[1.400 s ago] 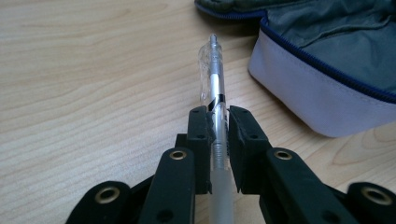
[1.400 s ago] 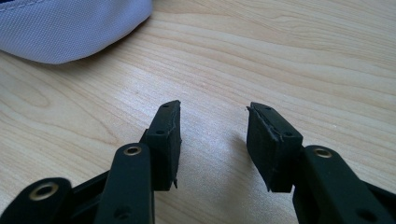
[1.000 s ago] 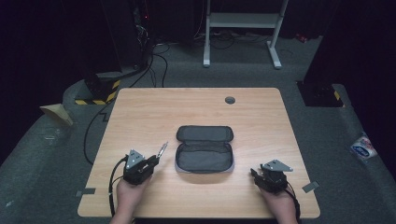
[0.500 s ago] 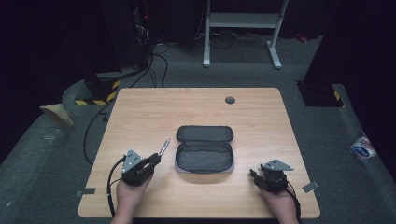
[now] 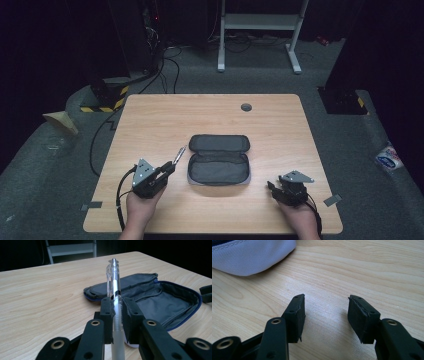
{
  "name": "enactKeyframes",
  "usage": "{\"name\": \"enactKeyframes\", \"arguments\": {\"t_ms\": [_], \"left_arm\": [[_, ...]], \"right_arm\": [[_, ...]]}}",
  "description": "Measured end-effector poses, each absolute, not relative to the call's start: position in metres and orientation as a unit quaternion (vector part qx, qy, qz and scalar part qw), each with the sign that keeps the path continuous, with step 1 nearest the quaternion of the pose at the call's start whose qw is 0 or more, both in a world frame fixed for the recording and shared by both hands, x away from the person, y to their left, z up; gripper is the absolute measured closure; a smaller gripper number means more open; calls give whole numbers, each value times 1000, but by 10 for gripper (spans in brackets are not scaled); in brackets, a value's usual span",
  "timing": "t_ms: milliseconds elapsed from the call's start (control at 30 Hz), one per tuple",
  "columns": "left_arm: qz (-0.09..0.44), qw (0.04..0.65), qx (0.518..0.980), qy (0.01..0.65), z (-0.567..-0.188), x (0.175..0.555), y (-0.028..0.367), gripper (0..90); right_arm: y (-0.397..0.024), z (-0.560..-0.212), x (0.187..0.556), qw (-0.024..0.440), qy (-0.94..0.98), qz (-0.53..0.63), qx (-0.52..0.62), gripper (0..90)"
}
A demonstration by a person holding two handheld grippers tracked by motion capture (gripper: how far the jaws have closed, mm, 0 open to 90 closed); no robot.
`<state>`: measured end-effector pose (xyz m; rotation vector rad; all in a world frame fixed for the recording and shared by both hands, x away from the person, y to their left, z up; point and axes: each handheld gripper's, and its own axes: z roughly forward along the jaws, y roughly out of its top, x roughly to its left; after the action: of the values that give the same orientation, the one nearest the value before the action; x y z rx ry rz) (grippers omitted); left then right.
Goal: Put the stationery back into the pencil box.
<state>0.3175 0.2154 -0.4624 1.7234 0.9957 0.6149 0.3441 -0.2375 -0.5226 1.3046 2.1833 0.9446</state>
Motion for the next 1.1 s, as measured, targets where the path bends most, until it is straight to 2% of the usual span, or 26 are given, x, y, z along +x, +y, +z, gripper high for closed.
{"name": "enactKeyframes", "arguments": {"t_ms": [467, 1100], "left_arm": [[246, 507, 726, 394, -441, 328, 198, 791], [227, 514, 726, 397, -441, 344, 194, 791]], "right_arm": [[-238, -523, 344, 211, 789, 341, 465, 461], [-238, -523, 344, 211, 789, 341, 465, 459]]}}
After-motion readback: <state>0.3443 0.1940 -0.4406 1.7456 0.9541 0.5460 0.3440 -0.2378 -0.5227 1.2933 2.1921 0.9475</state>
